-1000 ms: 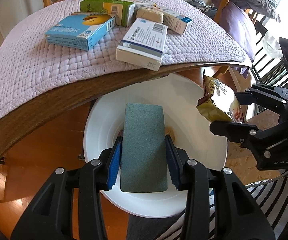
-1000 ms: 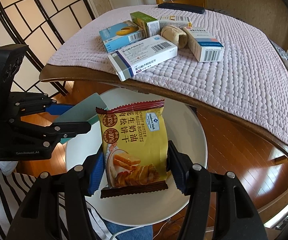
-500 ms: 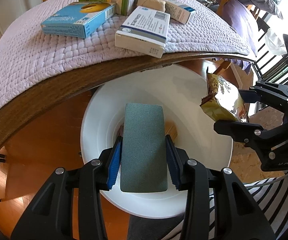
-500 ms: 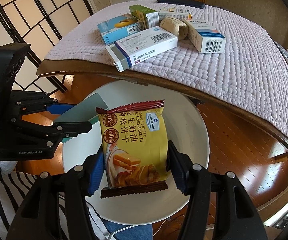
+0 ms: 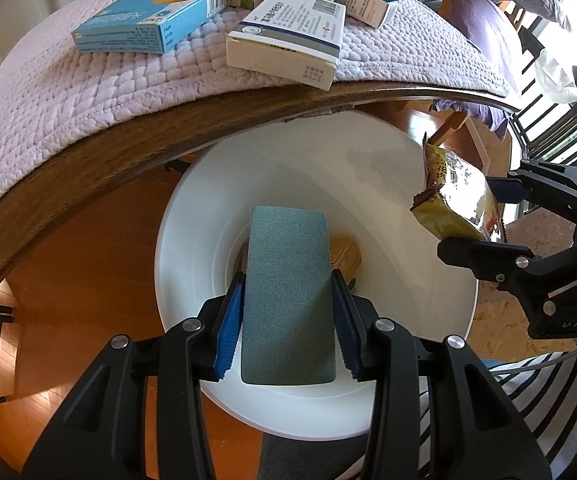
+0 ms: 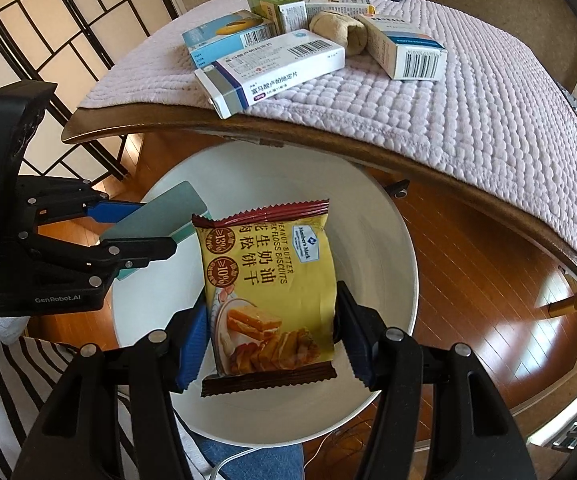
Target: Collect trash
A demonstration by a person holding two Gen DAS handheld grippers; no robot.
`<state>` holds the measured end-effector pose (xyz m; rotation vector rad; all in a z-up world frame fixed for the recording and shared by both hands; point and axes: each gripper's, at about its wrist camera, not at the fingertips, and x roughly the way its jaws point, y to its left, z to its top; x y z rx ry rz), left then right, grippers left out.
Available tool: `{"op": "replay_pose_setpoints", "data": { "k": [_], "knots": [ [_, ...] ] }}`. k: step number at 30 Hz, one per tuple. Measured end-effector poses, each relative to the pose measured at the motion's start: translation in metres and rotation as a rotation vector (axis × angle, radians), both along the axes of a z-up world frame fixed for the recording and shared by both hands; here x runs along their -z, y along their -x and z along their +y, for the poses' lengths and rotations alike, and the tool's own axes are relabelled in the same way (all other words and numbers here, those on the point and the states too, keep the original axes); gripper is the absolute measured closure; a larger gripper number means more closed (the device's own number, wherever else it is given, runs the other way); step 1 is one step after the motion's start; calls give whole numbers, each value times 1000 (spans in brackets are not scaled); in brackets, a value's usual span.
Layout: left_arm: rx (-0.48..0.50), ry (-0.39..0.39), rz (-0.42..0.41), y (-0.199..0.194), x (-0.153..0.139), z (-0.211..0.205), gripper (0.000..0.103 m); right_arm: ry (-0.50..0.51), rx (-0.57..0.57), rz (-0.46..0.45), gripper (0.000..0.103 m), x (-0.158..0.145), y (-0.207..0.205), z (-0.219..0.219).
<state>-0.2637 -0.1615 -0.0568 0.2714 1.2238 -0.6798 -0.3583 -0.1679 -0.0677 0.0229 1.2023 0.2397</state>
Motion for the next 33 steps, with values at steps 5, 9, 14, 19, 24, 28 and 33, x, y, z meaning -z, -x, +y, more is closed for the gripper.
{"op": "replay_pose_setpoints", "data": {
  "k": [5,9,14,19,24,28,33],
  "knots": [
    [2,-6,-1,-1,3,-2,59,2,1,2,46,2,2,-3],
    [4,-12,0,-3,2,-2,59,3,-2,5,46,4,2,-3],
    [5,-19,0,-4,5,-7,59,5,-5,9,46,5,0,-3],
    [5,-20,0,-5,6,-7,59,8,-5,9,46,6,-1,-3],
    [6,-23,-1,-7,9,-8,59,9,-6,9,46,6,-2,-3],
    [10,-26,-3,-9,10,-9,59,9,-6,9,46,7,-2,-4],
    [10,-32,-5,-9,9,-11,59,10,-6,10,46,6,-2,-3]
  ]
}}
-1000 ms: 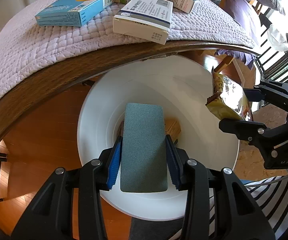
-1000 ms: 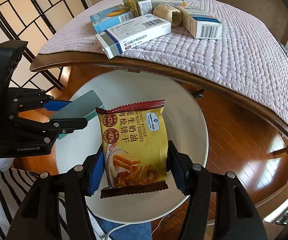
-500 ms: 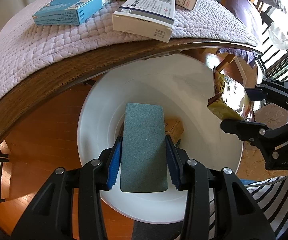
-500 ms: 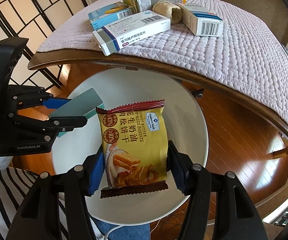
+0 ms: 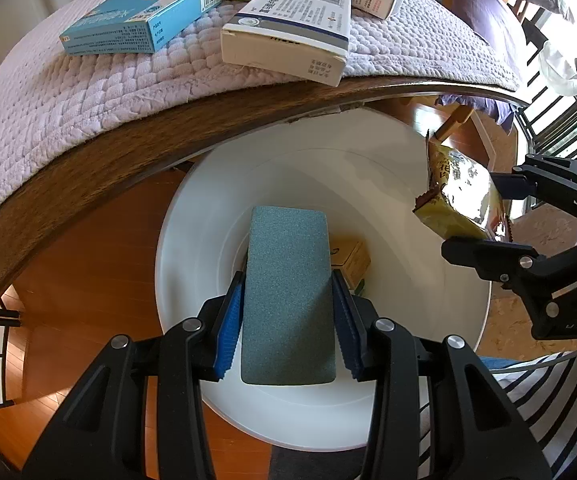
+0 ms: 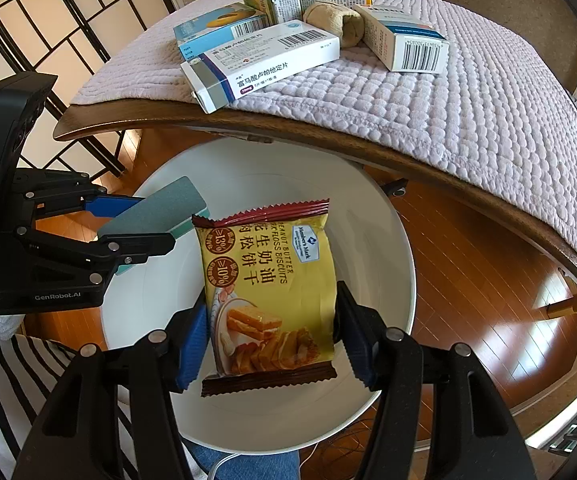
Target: Collect trash
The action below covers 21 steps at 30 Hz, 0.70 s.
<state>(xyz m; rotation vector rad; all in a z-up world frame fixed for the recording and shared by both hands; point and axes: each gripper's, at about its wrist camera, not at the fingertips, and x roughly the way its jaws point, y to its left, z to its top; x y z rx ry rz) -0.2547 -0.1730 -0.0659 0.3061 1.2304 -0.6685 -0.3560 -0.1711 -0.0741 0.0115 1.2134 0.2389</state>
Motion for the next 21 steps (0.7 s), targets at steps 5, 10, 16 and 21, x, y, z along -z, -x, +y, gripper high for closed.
{"op": "replay_pose_setpoints", "data": {
  "k": [5,10,16,21],
  "knots": [
    [3,10,-6,1,-1,-2,59,-1,8,-3,44,0,-1,2],
    [2,27,-41,2,-9,1,38,-7,44,-8,36,-1,-2,-2],
    [-10,28,-40,-1,-11,6,38,11,45,-17,36,-6,-2,-10],
    [-21,38,-45,-4,-20,18,38,24,55,-37,36,-16,4,-21]
  ]
}}
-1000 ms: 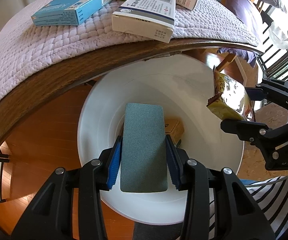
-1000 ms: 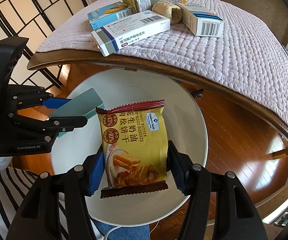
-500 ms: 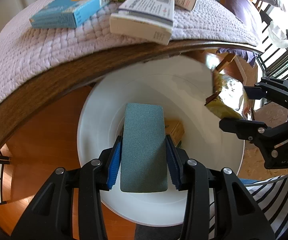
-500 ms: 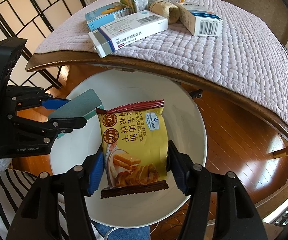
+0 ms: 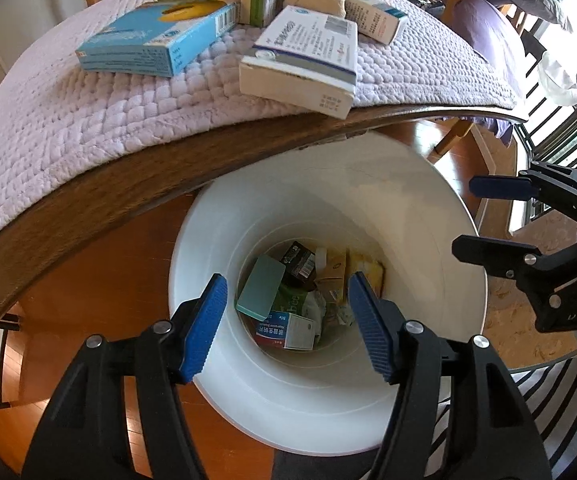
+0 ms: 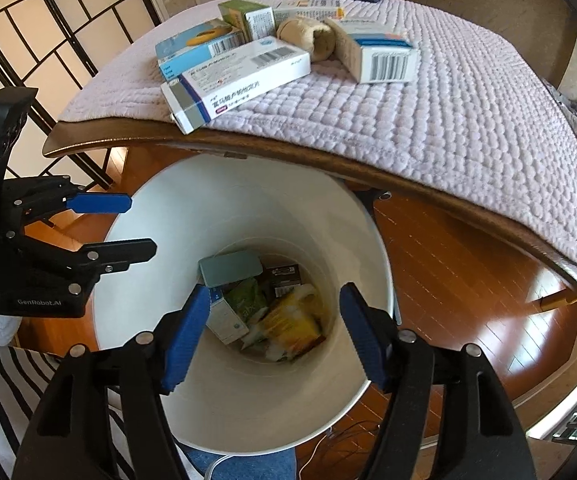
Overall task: Collect trash
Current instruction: 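Move both grippers back over the boxes on the bed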
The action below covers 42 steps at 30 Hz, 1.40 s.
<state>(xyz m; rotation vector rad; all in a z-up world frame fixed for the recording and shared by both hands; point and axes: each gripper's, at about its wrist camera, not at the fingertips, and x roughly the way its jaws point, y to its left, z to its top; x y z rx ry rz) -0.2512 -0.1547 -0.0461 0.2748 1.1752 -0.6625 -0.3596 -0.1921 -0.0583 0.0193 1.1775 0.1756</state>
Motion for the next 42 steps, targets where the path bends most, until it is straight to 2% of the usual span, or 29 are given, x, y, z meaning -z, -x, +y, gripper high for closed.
{"op": "replay_pose_setpoints", "data": {
  "k": [4,11,13,15,17,20,24,28,42],
  "knots": [
    [-6,17,-28,0,-17,1,38,15,8,-41,36,-18,5,-9],
    [-57,66,-158,-17,-68,16,38,46,41,-181,36,-68,6,-29],
    [-88,101,-188,-26,-81,24,23,62,57,-233,35,-81,4,-35],
    [-114,153,-211,-36,-92,32,14,60,71,-286,23,-91,-2,-37],
    [-140,184,-230,-47,-100,36,9,47,92,-344,20,-100,-8,-40],
    [-137,189,-248,-63,-107,33,7,50,109,-336,19,-102,-27,-45],
    [-77,140,-280,-79,-105,24,7,96,99,-321,20,-97,-48,-42],
    [-18,92,-296,-91,-97,16,7,49,80,-297,20,-88,-66,-45],
    [82,48,-216,-135,-68,0,7,-15,76,-209,21,-56,-118,-49]
  ]
}}
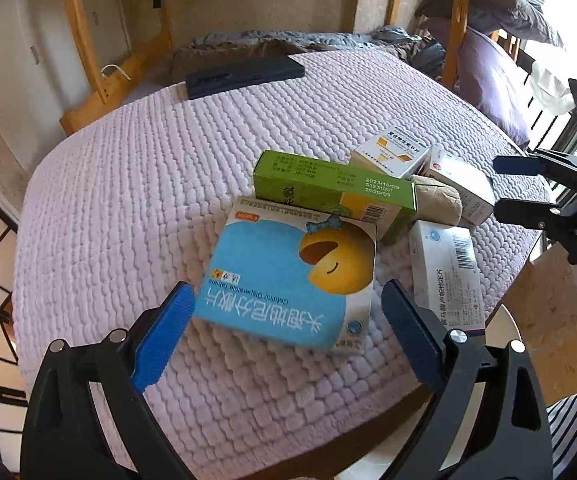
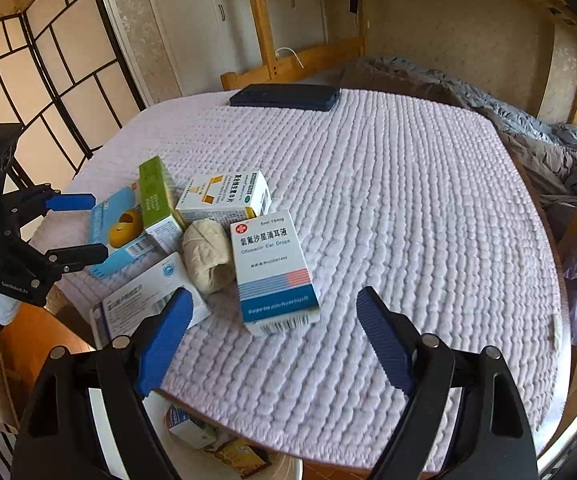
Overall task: Collect trash
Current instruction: 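Move both grippers back over the boxes on the bed, then grasp the blue cartoon box with the left gripper while the right grasps the ear drops box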
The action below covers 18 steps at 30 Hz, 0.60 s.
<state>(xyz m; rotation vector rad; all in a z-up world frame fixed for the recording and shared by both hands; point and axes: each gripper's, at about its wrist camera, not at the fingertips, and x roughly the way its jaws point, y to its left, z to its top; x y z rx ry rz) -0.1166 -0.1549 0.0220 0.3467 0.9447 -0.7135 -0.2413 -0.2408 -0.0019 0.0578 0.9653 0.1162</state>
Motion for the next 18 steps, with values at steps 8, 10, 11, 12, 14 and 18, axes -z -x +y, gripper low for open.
{"op": "replay_pose_setpoints", "data": {
  "k": [8,10,11,12,14,18],
  "knots": [
    [67,-14,1,-10,3,-7,7,-5,-8,40,28,14,-23,0],
    [83,-7,10,-11,2,-8,7,-10,-10,46,28,16,-28,1],
    [88,-7,9,-11,1,-8,7,-11,-11,47,28,16,-27,0],
    [94,-11,3,-12,1,-9,7,-12,-13,49,28,17,-30,-1],
    [121,-28,-12,-11,1,-11,7,-13,-18,54,28,19,-32,-1],
    [159,-79,-17,-12,11,-19,4,-27,-14,70,28,24,-39,-3]
  ]
}}
